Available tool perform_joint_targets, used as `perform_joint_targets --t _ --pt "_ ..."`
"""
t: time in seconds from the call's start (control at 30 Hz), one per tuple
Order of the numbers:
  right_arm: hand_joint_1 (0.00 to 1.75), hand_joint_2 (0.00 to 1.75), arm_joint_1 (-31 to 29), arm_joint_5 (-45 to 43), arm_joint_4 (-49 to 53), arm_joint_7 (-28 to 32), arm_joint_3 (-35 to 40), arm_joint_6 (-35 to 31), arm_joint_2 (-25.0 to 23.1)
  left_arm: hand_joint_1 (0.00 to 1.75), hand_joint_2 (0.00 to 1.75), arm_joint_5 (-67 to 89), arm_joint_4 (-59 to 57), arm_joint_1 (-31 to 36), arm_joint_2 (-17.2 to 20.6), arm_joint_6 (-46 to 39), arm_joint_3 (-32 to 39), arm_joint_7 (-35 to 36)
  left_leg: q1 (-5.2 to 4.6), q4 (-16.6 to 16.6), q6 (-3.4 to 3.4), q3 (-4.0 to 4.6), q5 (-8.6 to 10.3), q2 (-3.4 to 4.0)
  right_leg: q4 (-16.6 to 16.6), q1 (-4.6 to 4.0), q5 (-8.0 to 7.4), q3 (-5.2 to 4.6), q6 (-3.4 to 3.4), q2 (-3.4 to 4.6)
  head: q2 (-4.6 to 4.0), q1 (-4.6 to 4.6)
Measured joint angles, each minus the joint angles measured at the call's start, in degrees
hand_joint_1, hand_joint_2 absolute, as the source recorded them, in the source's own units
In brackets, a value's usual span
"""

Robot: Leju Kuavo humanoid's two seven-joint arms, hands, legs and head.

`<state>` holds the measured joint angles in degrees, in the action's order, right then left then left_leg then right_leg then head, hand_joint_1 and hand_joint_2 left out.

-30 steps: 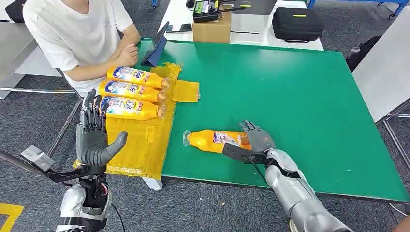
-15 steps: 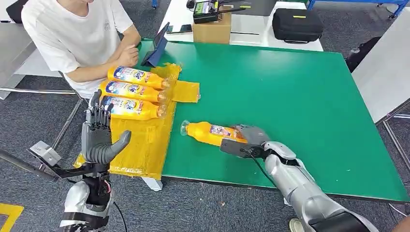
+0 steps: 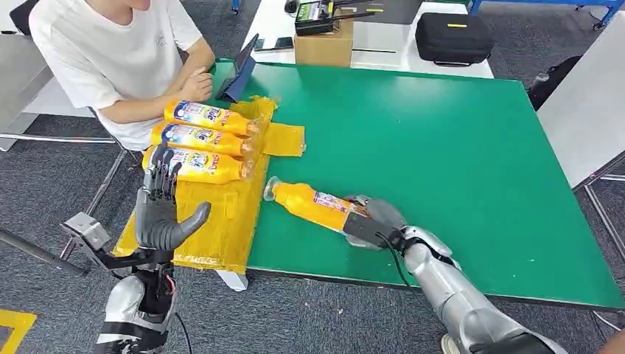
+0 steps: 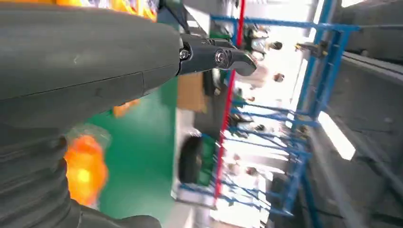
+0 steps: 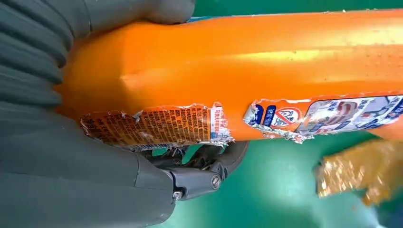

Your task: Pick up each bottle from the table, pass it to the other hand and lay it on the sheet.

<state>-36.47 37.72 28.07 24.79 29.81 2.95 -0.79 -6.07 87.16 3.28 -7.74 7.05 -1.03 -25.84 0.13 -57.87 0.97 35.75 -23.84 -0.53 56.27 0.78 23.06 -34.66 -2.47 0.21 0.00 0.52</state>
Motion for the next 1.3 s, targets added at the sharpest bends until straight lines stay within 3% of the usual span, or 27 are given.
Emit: perform_joint_targets --t 0.1,0.27,0.63,0.9,1.0,1.03,1.3 --pt "1.75 1.75 4.2 -6.0 3.9 3.2 -2.5 -2.7 -0.2 0.00 1.75 5.6 -0.4 -0.9 0.1 -3.4 -1.2 -2.1 0.00 0.0 0.00 0.03 -0.01 0.00 0.0 0.00 0.00 -0.01 0.00 -0.01 0.00 -0.02" --pt "1.75 1.75 13.8 -15.6 19.1 5.0 -9.8 -5.5 -2.3 0.00 1.75 9.6 -0.3 -3.6 0.0 -6.2 -2.2 -2.5 0.00 0.0 -0.01 0.24 -0.03 -0.04 0.0 0.00 0.02 -0.22 0.00 -0.01 0.00 0.02" --pt "1.75 1.75 25.0 -20.3 41.8 8.5 -16.5 -9.2 -6.9 0.00 1.75 10.3 -0.7 -7.9 -0.9 -3.5 -3.7 -1.5 -0.01 0.0 -0.01 0.28 -0.05 -0.04 0.0 0.01 0.05 -0.25 0.02 -0.01 0.00 -0.02" --pt "1.75 1.75 27.7 -20.1 48.3 9.1 -16.5 -9.2 -8.8 0.00 1.75 12.7 -1.4 -9.4 -0.9 -2.1 -6.8 -2.5 0.00 0.0 -0.01 0.28 -0.05 -0.04 0.0 0.01 0.05 -0.25 0.02 -0.01 0.00 0.00" --pt "1.75 1.75 27.7 -18.6 48.6 9.4 -15.7 -8.3 -9.1 0.00 1.75 10.5 -1.8 -9.5 -0.9 2.6 -7.8 -2.4 0.00 0.0 -0.01 0.27 -0.04 -0.03 0.0 0.01 0.04 -0.24 0.02 -0.01 0.00 0.00" --pt "1.68 1.75 27.7 -17.5 48.6 9.4 -15.0 -8.0 -9.3 0.00 1.75 9.3 -2.0 -9.5 -0.9 4.6 -8.4 -2.4 -0.01 0.0 -0.01 0.28 -0.04 -0.03 0.0 0.01 0.04 -0.24 0.02 -0.01 0.00 0.00" --pt "1.75 1.75 25.5 -9.3 43.6 12.5 -3.7 -3.1 -9.3 0.00 1.75 5.5 -5.0 -6.4 -2.8 6.7 -13.6 -0.4 0.01 0.0 -0.01 0.28 -0.04 -0.10 0.0 -0.01 0.05 -0.24 0.02 -0.02 0.00 0.00"
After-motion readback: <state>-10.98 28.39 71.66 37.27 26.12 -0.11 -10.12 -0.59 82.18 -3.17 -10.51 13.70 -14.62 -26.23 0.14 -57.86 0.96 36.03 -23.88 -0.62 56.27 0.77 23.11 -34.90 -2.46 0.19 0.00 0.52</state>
